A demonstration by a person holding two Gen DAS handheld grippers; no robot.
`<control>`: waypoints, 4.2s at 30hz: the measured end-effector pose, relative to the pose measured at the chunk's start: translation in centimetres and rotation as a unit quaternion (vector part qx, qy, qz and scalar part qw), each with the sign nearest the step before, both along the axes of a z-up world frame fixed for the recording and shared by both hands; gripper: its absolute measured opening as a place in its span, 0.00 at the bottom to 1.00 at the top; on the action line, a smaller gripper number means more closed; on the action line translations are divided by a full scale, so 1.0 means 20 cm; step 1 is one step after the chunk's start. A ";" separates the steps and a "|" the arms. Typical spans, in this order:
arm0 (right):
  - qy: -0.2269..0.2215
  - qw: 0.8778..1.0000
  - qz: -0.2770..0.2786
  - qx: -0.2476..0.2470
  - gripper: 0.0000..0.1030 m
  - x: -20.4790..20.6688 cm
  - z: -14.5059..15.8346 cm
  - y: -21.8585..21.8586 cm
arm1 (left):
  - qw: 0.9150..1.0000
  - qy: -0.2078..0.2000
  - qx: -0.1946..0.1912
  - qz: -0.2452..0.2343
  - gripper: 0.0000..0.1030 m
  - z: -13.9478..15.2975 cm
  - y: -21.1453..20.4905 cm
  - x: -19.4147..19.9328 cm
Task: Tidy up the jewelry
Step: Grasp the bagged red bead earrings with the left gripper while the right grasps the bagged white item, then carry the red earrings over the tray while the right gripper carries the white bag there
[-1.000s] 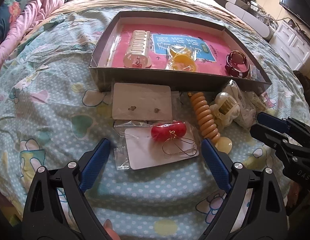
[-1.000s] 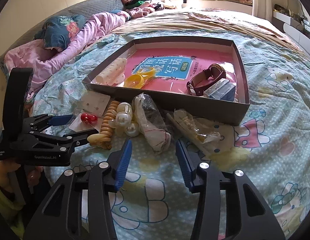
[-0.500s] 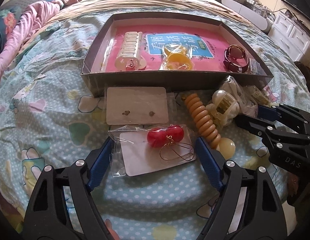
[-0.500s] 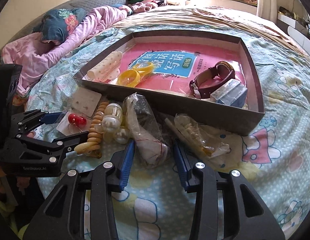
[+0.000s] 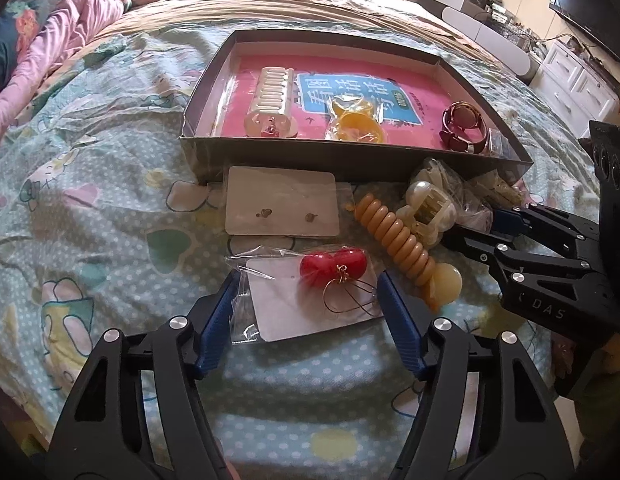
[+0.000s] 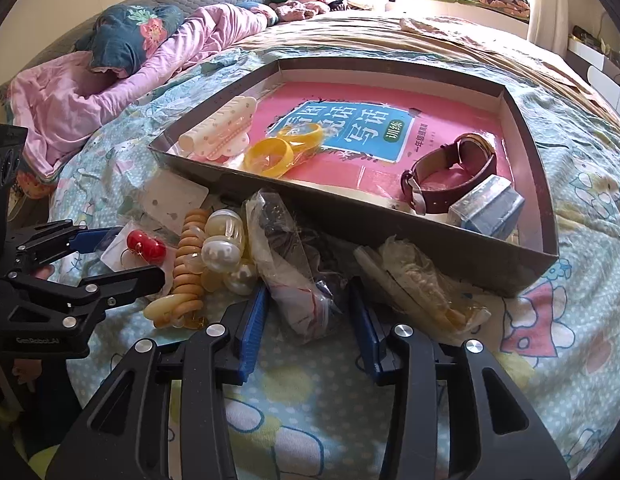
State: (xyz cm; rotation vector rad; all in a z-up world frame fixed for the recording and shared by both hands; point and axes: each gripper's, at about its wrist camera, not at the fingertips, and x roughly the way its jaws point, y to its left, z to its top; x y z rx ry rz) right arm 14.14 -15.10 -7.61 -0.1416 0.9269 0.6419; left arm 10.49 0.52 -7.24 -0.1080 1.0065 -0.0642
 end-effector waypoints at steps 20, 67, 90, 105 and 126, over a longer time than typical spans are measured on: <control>-0.030 0.998 -0.019 0.043 0.30 -0.15 0.16 -0.11 | 0.999 -0.040 -0.029 0.013 0.47 0.15 0.08 -0.11; -0.115 0.987 -0.078 0.079 0.29 0.07 0.50 -0.27 | 0.993 -0.113 -0.044 0.002 0.47 0.47 0.00 0.26; -0.097 0.989 -0.090 0.059 0.29 0.25 0.40 -0.26 | 0.997 -0.065 -0.042 -0.016 0.47 0.23 -0.05 0.46; -0.075 0.994 -0.072 0.040 0.29 0.37 0.30 -0.14 | 0.998 -0.048 -0.040 -0.015 0.47 0.15 0.00 0.55; -0.029 0.998 -0.057 -0.013 0.30 0.43 0.14 -0.04 | 0.998 -0.048 -0.047 -0.011 0.47 0.13 0.08 0.60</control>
